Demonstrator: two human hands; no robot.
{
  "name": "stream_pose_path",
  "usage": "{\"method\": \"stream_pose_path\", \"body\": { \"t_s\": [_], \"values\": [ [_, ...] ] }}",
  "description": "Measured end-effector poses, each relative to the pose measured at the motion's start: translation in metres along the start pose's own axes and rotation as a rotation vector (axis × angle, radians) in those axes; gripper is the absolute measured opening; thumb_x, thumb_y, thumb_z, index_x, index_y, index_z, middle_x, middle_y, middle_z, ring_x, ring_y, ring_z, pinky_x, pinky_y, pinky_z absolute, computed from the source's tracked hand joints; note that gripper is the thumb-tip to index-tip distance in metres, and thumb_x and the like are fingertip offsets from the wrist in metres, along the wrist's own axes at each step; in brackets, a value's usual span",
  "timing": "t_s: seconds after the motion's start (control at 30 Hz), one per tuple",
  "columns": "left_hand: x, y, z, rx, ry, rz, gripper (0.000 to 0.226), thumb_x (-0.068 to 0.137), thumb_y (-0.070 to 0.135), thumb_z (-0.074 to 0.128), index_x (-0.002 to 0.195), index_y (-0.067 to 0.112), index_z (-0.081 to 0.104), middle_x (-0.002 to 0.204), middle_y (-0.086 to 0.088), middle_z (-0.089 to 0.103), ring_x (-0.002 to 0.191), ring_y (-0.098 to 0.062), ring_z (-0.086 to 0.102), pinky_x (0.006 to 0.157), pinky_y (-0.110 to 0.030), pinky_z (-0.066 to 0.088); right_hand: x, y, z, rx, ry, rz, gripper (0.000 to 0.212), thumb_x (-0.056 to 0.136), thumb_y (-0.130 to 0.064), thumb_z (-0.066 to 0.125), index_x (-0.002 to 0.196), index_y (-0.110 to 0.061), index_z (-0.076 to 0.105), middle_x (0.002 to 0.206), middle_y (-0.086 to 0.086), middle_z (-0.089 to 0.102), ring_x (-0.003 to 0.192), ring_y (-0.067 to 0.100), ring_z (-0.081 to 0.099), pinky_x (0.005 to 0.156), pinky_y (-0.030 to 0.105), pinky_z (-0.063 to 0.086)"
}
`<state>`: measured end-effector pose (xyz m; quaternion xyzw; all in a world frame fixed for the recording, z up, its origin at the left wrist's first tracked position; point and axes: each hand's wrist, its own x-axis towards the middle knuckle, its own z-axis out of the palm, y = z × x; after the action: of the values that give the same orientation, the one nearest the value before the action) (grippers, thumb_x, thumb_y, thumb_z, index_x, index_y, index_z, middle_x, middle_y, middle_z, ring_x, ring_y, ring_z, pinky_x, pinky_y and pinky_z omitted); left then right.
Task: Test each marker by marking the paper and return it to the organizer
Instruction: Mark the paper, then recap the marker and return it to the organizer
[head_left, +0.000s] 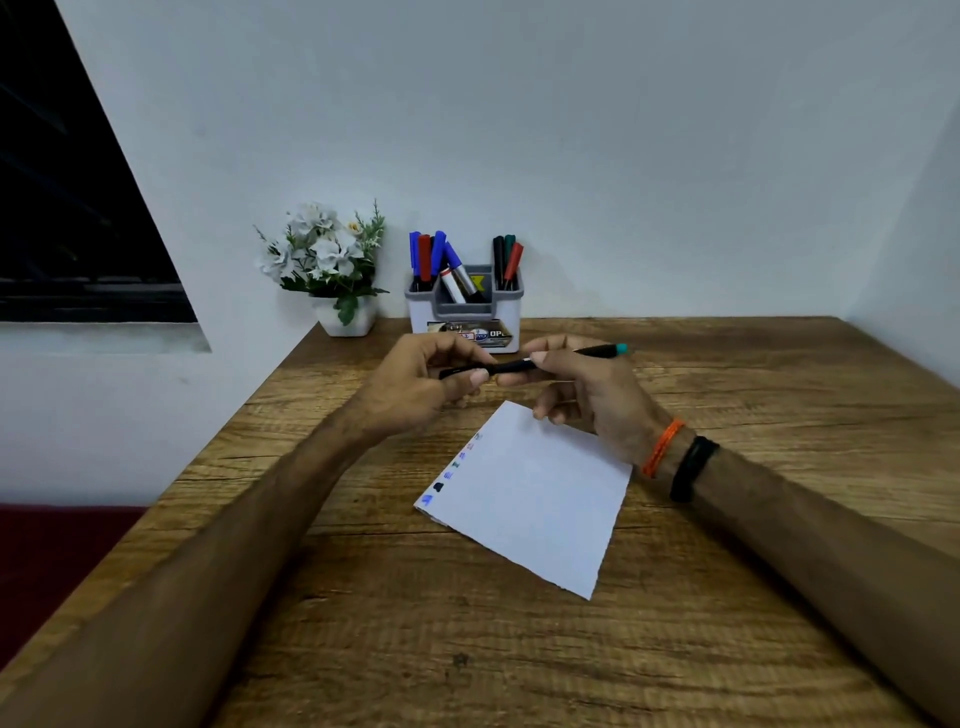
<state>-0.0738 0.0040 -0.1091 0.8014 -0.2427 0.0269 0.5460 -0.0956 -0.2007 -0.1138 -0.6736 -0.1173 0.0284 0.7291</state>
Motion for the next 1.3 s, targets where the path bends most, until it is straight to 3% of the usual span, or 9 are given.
{"method": "stream_pose_path", "body": {
  "t_s": [0.17,0.37,0.53,0.63,0.73,0.87,1.07,1.3],
  "values": [
    [0.002,-0.002,-0.002,-0.07,0.018,-0.012,0.016,0.086,0.006,0.066,0.102,0.002,0.066,0.085,-0.009,0.072,0.07,-0.01,0.066,0.06,-0.019,0.053,-0.002,0.004,0.0,-0.075,0.078,-0.074,0.019,0.088,-0.02,0.071,0.098,-0.004,0.073,0.076,0.004,0.074,0.048,0.011,0.054,0.046,0.019,0.042],
    [0.003,-0.004,-0.003,-0.066,0.059,0.01,0.018,0.093,0.014,0.059,0.1,0.001,0.067,0.078,-0.009,0.071,0.055,-0.007,0.055,0.05,-0.018,0.045,0.002,0.005,-0.005,-0.018,0.055,-0.038,0.021,0.094,-0.019,0.062,0.105,-0.006,0.074,0.09,0.01,0.077,0.054,0.012,0.058,0.05,0.02,0.043],
    [0.004,-0.005,0.001,-0.063,0.12,0.028,0.041,0.094,0.034,0.05,0.096,-0.004,0.066,0.062,-0.003,0.06,0.048,-0.008,0.045,0.046,-0.019,0.037,0.004,0.009,-0.003,-0.196,0.032,-0.192,0.019,0.096,-0.011,0.059,0.1,0.006,0.068,0.069,0.005,0.069,0.041,0.002,0.047,0.041,0.014,0.037],
    [0.006,-0.008,0.004,-0.047,0.135,0.001,0.045,0.092,0.043,0.046,0.09,0.003,0.065,0.059,-0.002,0.053,0.047,-0.009,0.041,0.047,-0.024,0.033,0.006,0.015,0.0,-0.322,-0.011,-0.299,0.02,0.099,-0.011,0.055,0.094,0.007,0.062,0.058,-0.007,0.057,0.042,0.0,0.042,0.042,0.013,0.033],
    [0.007,-0.012,0.005,-0.027,0.143,-0.029,0.04,0.096,0.042,0.043,0.085,0.009,0.062,0.059,-0.001,0.05,0.047,-0.009,0.038,0.047,-0.024,0.031,0.007,0.02,0.0,-0.37,-0.028,-0.354,0.019,0.1,-0.009,0.055,0.09,0.007,0.059,0.058,-0.009,0.053,0.045,0.0,0.041,0.044,0.014,0.033],
    [0.006,-0.013,0.007,0.027,0.145,-0.042,0.049,0.087,0.058,0.042,0.082,0.014,0.062,0.057,0.004,0.051,0.049,-0.012,0.04,0.052,-0.028,0.031,0.009,0.022,-0.001,-0.406,-0.032,-0.385,0.018,0.099,-0.01,0.055,0.086,0.002,0.059,0.058,-0.011,0.053,0.046,0.0,0.041,0.047,0.013,0.033],
    [0.006,-0.011,0.011,0.106,0.195,-0.035,0.04,0.099,0.043,0.041,0.079,0.015,0.06,0.057,0.004,0.052,0.048,-0.009,0.042,0.05,-0.026,0.033,0.01,0.025,0.0,-0.397,-0.039,-0.39,0.016,0.097,-0.017,0.054,0.082,-0.012,0.059,0.061,-0.009,0.053,0.046,0.0,0.042,0.048,0.014,0.033],
    [0.005,-0.008,0.013,0.168,0.194,-0.049,0.044,0.099,0.044,0.04,0.081,0.009,0.061,0.059,0.004,0.054,0.05,-0.009,0.045,0.052,-0.026,0.036,0.006,0.024,0.001,-0.409,-0.049,-0.383,0.018,0.099,-0.013,0.053,0.082,-0.013,0.057,0.063,-0.005,0.054,0.046,0.001,0.043,0.048,0.014,0.033]
  ]
}}
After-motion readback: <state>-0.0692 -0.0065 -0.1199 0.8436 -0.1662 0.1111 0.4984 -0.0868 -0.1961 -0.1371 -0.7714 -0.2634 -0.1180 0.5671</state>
